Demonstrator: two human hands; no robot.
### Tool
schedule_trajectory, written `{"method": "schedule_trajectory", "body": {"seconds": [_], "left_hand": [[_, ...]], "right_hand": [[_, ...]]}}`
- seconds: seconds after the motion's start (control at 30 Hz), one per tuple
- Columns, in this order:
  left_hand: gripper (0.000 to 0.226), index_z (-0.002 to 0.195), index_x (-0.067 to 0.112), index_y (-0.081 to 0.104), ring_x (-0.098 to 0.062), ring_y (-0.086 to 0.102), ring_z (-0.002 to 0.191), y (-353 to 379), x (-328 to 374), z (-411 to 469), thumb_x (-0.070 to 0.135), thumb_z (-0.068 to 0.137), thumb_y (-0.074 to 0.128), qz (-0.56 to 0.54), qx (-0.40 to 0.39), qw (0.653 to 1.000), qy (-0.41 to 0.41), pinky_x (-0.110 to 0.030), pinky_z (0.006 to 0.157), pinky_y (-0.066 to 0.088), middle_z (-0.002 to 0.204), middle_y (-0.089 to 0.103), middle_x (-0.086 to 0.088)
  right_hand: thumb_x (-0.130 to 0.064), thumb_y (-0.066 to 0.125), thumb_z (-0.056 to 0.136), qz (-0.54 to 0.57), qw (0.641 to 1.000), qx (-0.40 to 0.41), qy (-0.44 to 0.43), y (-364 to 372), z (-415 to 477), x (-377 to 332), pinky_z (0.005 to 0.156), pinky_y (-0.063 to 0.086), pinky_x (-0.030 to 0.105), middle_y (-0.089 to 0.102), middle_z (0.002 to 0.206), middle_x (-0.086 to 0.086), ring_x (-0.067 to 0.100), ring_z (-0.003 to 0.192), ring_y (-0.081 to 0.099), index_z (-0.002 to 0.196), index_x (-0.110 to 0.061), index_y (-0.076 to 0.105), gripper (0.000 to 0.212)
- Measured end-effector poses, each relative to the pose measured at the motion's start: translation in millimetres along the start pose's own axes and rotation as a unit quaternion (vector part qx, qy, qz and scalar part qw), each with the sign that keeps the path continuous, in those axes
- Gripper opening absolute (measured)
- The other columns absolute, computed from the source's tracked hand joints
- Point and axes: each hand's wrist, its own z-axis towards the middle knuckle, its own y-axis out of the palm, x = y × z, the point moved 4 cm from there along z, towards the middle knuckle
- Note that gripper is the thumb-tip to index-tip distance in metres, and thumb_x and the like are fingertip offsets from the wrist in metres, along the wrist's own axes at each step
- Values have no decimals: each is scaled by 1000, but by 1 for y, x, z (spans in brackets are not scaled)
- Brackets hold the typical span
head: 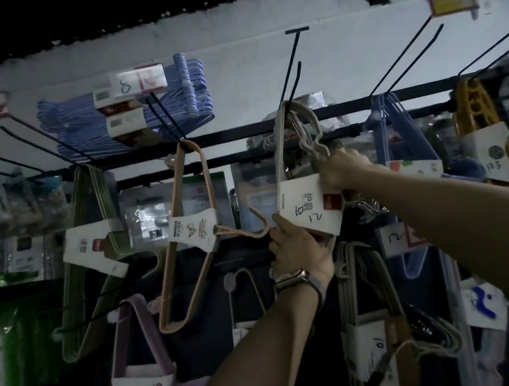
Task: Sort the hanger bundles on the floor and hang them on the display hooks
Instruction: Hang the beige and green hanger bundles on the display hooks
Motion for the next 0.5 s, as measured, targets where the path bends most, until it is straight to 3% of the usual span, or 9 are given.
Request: {"method": "schedule_trajectory", "body": {"seconds": [0.1,0.17,0.27,0.33,0.4,0.43,0.5], "left_hand": [[99,162,5,0,-41,21,148,-10,2,-15,42,96,65,12,-40,999,-1,-51,117,35,166,4,-17],[83,159,5,16,-40,26,147,-24,11,-34,35,98,63,31,-72,996,39,-47,116,36,164,12,-18],[41,131,9,53,-38,55,114,-69,23,-68,31,96,58,37,-60,987,144,-43,90,50,129,50,-16],[25,105,12,64,-36,61,83,-107,21,-96,28,89,53,12,-56,981,188,-40,66,52,93,59,-10],[27,83,17,63,-33,61,71,-144,8,-126,37,76,45,10,-57,980,190,-40,62,55,77,60,-6],[39,83,17,64,-31,63,73,-159,-4,-140,46,70,42,13,-60,983,172,-41,66,57,79,63,-5],[65,94,23,70,-27,66,83,-182,-36,-166,64,59,34,37,-82,988,129,-39,73,57,89,69,-1]], "right_hand": [[-28,41,108,-16,1000,-1,-13,-5,-22,-9,67,52,36,56,84,6,21,75,57,84,-11,56,33],[-28,46,101,-23,1000,-21,-2,-10,-41,-13,62,48,34,59,85,9,22,70,56,80,-12,55,28],[-28,50,91,-42,999,-28,-16,-27,-78,-28,62,51,36,62,91,13,28,74,61,82,-12,56,19],[-27,52,90,-51,998,-24,-34,-38,-110,-43,63,51,36,62,96,13,30,76,61,87,-7,56,21],[-32,53,94,-52,997,-29,-56,-39,-146,-56,73,56,40,63,106,16,33,82,61,100,-7,61,27],[-36,53,95,-54,996,-34,-66,-38,-167,-63,76,58,42,64,109,17,35,85,62,108,-8,64,32],[-41,54,97,-44,994,-44,-95,-32,-212,-81,67,57,38,66,102,10,32,80,64,110,-14,64,31]]}}
